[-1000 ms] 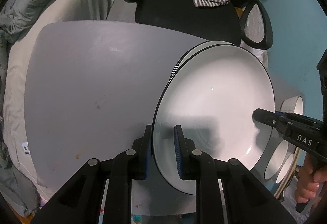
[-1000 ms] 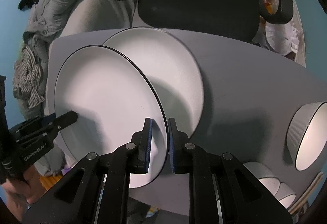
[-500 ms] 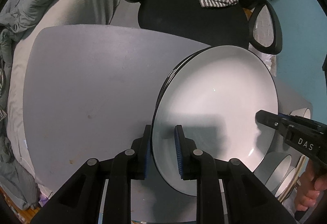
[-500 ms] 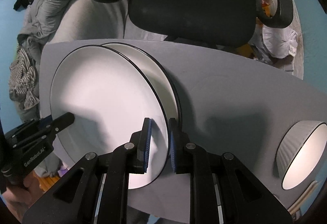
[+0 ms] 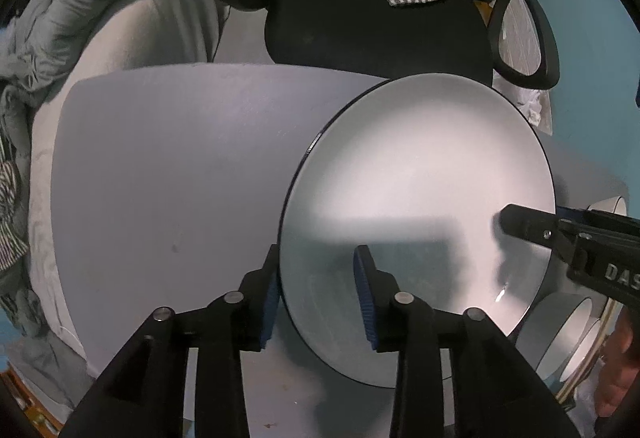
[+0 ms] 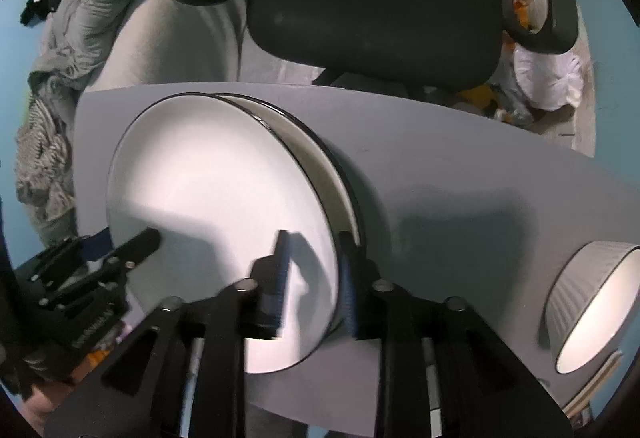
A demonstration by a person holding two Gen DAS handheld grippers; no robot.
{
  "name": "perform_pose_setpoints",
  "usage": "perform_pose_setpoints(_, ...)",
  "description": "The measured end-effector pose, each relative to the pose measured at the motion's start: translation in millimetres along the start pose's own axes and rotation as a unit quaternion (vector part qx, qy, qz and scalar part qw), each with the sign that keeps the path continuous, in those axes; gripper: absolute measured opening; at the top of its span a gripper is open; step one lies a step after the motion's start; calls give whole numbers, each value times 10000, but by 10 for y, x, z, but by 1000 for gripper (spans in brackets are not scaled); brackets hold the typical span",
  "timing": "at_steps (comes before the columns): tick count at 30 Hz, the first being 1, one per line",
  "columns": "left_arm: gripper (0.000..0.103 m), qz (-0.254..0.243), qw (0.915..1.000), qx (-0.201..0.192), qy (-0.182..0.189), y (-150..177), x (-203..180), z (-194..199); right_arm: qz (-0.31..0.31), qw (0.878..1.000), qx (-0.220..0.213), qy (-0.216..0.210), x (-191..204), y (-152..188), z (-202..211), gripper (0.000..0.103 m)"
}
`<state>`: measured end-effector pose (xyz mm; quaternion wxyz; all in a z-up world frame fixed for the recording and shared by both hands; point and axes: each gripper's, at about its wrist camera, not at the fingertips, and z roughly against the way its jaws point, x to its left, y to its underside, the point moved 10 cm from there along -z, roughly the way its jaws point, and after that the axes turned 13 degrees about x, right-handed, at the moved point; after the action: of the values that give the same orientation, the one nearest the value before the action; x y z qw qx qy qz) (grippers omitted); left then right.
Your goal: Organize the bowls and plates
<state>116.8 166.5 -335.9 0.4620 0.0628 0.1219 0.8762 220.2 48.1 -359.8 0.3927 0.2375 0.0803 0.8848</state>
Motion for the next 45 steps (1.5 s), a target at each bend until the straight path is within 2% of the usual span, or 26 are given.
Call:
perform_pose_setpoints(1, 42, -25, 10000, -14, -49, -8, -15, -1, 6, 9999, 31, -102, 11, -7, -10, 41)
perform_pose_setpoints(3, 45, -45, 9999, -33, -159, -14, -36, -7, -13, 9998, 103, -191, 28, -16, -23, 44)
perform_pose_setpoints(7, 47, -70, 9995, -46, -296, -16, -41, 9, -83, 9998, 193, -53, 62, -5, -23, 47)
perform_pose_setpoints(14, 49, 36, 9994, -93, -325, 6, -18, 45, 86, 9982, 202, 562, 165, 40, -6, 61)
perform_pose_setpoints(19, 49, 43, 9996, -144, -252, 59, -31, 84, -43, 9971, 117, 747, 162, 39, 45, 70)
perform_pose_setpoints(21, 49, 10, 9997, -150, -212, 74, -48, 102, -161, 9938, 45, 1096, 87, 38, 75, 70)
perform_pose_setpoints(25, 49, -130, 9992, -253, -279, 99, -85, 173, -212, 9961, 21, 856, 95, 51, 92, 71)
perform_pose_setpoints(29, 50, -228, 9984, -400, -317, 100, -102, 276, -190, 9948, -200, 979, 124, 92, 174, 71)
perform_pose_setpoints(32, 59, -310, 9973, -598, -308, 138, -118, 417, -167, 9913, -464, 1219, 128, 136, 288, 71)
perform_pose_setpoints(40, 60, -569, 9922, -1073, -294, 346, -141, 845, -340, 9789, -1227, 1598, -12, 386, 751, 70)
perform_pose_setpoints(45, 60, -731, 9886, -1291, -269, 490, -183, 1094, -447, 9732, -1537, 1651, -61, 636, 1005, 70)
